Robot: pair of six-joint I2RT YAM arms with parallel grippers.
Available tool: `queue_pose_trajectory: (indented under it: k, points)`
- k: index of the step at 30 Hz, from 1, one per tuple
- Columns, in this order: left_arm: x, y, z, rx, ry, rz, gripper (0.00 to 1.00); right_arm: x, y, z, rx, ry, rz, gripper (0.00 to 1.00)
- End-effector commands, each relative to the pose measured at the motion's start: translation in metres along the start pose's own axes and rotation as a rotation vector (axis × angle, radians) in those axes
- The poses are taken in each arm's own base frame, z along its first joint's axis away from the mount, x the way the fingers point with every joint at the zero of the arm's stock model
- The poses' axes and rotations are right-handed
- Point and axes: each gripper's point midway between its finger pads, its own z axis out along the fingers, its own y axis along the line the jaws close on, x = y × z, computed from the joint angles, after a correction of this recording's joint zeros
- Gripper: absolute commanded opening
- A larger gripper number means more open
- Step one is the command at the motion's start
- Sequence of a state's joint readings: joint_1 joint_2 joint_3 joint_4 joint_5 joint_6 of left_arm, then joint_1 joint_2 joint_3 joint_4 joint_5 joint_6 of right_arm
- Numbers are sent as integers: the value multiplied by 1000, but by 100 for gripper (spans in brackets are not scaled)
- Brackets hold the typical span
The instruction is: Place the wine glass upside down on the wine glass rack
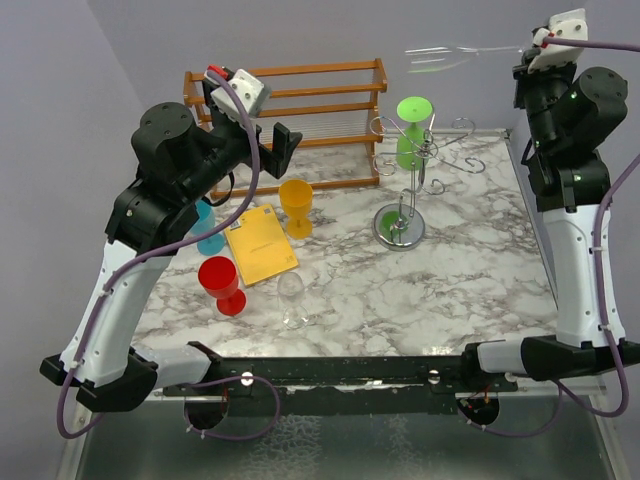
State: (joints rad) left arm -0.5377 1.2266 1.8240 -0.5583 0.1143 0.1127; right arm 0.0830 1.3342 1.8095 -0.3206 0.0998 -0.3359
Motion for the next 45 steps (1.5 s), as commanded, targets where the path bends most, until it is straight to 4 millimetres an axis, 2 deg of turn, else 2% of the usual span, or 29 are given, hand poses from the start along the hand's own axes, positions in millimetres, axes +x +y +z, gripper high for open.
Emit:
queue_pose_trajectory:
  k: [1, 5, 8, 14, 19, 24, 30, 38, 45]
  points:
    - [6, 10, -3, -44, 18, 36, 94, -4, -61, -1, 282, 58, -222, 1]
    - [13, 10, 2, -44, 39, 47, 94, 12, -73, 1, 355, 126, -347, 1]
    - [16, 8, 5, -33, 45, 45, 94, 28, -73, 3, 354, 169, -462, 1]
    - [19, 6, 10, -22, 47, 40, 94, 58, -60, 13, 296, 216, -672, 1]
    - [21, 5, 10, -13, 53, 47, 94, 75, -38, 21, 152, 203, -875, 1]
    - [23, 4, 9, -10, 57, 51, 94, 71, -13, 24, 38, 83, -1006, 1]
    - [24, 3, 10, -4, 57, 52, 94, 81, 20, 32, -197, 63, -1065, 1]
    - [23, 3, 10, -2, 54, 56, 94, 81, 40, 44, -335, 17, -1132, 1]
    - [22, 2, 10, 6, 51, 55, 94, 77, 66, 44, -497, -54, -1124, 1]
